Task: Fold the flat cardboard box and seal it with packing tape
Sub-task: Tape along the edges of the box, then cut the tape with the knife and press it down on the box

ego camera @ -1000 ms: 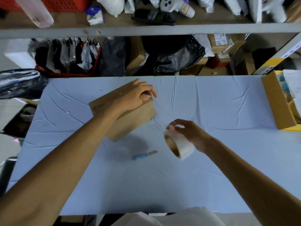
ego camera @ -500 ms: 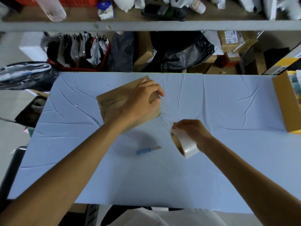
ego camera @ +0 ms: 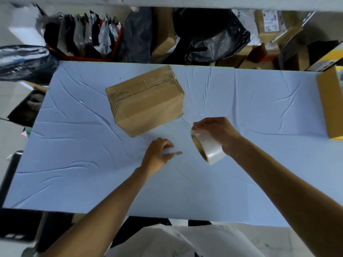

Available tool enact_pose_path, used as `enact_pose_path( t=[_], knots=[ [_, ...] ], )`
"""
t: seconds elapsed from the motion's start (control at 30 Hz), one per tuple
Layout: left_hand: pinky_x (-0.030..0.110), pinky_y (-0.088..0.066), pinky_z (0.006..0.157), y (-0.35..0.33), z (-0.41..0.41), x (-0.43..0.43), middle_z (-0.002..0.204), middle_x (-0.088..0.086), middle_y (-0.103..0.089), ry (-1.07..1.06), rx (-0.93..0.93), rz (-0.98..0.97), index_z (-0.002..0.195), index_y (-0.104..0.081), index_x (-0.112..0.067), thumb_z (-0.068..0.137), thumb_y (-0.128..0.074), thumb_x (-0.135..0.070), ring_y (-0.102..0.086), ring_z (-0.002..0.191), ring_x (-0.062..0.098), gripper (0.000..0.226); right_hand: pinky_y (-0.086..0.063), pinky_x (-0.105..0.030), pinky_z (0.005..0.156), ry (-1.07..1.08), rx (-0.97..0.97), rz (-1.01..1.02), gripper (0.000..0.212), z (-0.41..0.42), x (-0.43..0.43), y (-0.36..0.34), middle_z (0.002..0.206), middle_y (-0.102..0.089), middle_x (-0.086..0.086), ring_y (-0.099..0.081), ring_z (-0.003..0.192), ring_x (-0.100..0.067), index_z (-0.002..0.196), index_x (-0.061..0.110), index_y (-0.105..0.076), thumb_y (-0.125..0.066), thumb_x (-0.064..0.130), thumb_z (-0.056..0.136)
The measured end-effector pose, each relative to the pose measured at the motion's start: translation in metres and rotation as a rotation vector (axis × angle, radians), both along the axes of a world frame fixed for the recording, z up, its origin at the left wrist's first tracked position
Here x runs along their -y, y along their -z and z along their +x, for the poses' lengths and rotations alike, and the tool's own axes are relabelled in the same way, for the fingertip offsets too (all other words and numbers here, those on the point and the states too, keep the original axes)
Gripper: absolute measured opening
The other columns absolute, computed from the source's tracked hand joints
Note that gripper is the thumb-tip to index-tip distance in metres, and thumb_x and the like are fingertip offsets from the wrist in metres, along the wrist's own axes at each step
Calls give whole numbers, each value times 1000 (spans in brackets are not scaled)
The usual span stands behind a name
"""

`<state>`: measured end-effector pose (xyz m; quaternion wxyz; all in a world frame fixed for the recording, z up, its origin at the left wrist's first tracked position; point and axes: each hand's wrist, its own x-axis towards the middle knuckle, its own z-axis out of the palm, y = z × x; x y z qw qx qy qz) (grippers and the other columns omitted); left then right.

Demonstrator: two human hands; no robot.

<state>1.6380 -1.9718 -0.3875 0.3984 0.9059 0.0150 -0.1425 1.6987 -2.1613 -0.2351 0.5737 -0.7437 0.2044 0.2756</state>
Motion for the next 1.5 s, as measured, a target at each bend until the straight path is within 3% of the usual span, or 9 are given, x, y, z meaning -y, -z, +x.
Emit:
enact_pose_path(
  t=[0.2,0.33,0.4,0.53,0.67,0.93,1.03,1.23,1.5],
  knots=[
    [28,-38,72,15,-4,7,90,7,-52,94,-14,167,86,-58,-6,86,-68,-21,-51,92,25,18,-41,-5,45,-3,-26,-19,6,2,-1,3,58,-66,8,-59,46,1,84,6,-75,-74,9,80],
    [34,-44,70,-19,-4,5,92,6,-53,282,34,345,98,-50,-6,97,-45,-33,-52,83,22,28,-42,-17,64,-18,-19,-20,2,3,0,5,63,-69,7,-61,66,-7,79,7,-74,-73,8,80],
    [32,-45,62,-55,-1,-2,79,-4,-53,260,145,236,95,-50,-10,97,-46,-34,-51,67,13,24,-43,-20,70,-7,-17,-8,2,3,0,5,73,-70,0,-62,73,-11,80,5,-74,-74,6,78],
    [14,-42,60,-131,28,-15,74,-11,-59,63,350,-48,89,-64,-15,91,-60,-29,-54,67,4,14,-44,-23,73,17,-11,27,9,2,-3,5,73,-70,-1,-63,76,-15,69,11,-73,-76,6,76],
    [14,-46,57,-169,64,-6,74,-7,-65,-40,436,-71,85,-69,-14,87,-68,-24,-60,70,7,11,-42,-20,61,40,-7,53,10,0,-8,7,63,-63,-3,-57,61,-14,67,11,-72,-78,10,75],
    [9,-44,56,-163,81,13,82,-2,-59,-12,395,20,81,-65,-5,87,-67,-17,-55,67,9,13,-46,-29,70,51,-2,70,13,2,-7,14,71,-66,-9,-61,71,-23,62,14,-72,-78,12,73],
    [12,-39,66,-154,86,11,100,1,-53,33,473,136,75,-64,-7,83,-70,-15,-54,85,13,13,-46,-30,70,50,3,56,18,3,-6,18,68,-66,-7,-62,73,-23,57,18,-72,-78,12,72],
    [38,-53,77,-136,97,10,113,2,-57,89,488,141,70,-60,-6,82,-70,-12,-58,99,16,17,-46,-31,72,54,-10,57,19,4,-5,20,73,-69,-10,-62,76,-27,54,18,-73,-79,13,71],
    [36,-55,76,-139,98,20,114,1,-55,64,461,95,71,-56,-18,84,-69,-19,-56,102,17,19,-47,-32,72,39,-1,67,13,5,-4,21,82,-71,-16,-63,78,-27,61,17,-74,-78,16,73]
  ],
)
